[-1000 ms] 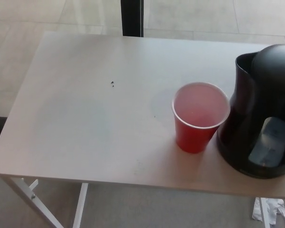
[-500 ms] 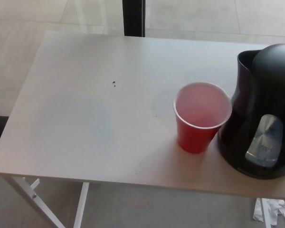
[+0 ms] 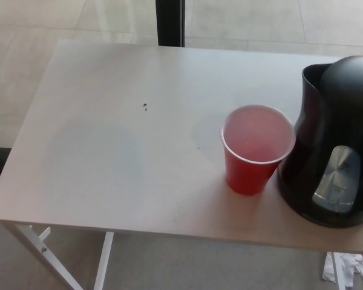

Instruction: The robot uses its right hand to lift up a kettle kept on the middle of the desk by its handle and tilt it into a glass kept next to it to pour out water

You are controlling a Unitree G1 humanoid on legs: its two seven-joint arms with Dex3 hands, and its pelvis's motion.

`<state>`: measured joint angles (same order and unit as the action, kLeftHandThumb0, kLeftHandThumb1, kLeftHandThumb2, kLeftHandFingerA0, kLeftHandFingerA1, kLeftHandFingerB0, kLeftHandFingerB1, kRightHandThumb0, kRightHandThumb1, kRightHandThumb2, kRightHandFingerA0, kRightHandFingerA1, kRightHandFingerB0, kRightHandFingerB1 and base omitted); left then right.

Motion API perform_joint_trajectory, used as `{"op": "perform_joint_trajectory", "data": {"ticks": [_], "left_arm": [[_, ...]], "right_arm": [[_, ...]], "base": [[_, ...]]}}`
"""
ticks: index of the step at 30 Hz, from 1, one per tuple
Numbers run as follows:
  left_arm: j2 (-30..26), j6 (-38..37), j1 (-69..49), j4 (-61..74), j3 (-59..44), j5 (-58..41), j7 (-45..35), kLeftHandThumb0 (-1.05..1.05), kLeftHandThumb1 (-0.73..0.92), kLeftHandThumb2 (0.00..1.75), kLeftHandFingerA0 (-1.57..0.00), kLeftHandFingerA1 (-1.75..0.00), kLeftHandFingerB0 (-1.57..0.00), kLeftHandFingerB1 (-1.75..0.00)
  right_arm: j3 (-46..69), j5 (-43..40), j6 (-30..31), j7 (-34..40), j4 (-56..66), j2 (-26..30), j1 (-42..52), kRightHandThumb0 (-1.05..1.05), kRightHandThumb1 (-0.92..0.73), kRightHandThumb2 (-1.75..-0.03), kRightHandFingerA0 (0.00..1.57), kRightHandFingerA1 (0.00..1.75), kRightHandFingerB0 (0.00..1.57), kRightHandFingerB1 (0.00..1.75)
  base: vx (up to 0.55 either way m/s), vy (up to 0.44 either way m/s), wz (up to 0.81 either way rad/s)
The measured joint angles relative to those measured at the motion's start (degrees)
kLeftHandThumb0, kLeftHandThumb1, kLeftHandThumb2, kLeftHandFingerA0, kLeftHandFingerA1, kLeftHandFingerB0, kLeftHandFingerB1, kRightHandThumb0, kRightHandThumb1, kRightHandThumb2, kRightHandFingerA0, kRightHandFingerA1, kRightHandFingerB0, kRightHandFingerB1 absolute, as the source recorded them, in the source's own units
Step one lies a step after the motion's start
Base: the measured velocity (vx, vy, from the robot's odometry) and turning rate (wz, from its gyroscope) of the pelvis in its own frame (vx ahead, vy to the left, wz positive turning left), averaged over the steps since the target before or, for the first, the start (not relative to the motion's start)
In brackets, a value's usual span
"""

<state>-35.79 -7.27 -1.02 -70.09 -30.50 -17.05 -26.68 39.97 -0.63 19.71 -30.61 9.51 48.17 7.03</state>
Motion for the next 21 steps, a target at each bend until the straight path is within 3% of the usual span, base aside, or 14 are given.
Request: {"op": "perform_joint_trajectory", "data": {"ticks": [5,21], "left_arm": [[0.0,0.0,-0.1,-0.1,0.1,0.0,0.1,-0.96,0.83,0.99,-0.46,-0.60,-0.35,-0.56],[1.1,0.0,0.8,-0.3,0.5,0.0,0.5,-0.96,0.83,0.99,-0.46,-0.60,-0.35,-0.56]], "right_arm": [[5.6,-2.6,-0.9,-2.1,0.0,0.0,2.4,-1.01,-0.60,-0.97,0.00,0.26,0.00,0.00],[6.5,-4.5,-1.7,-4.0,-0.1,0.0,2.5,-1.01,-0.60,-0.97,0.00,0.26,0.00,0.00]], "base": [[0.00,0.000,0.00],[0.00,0.000,0.00]]}}
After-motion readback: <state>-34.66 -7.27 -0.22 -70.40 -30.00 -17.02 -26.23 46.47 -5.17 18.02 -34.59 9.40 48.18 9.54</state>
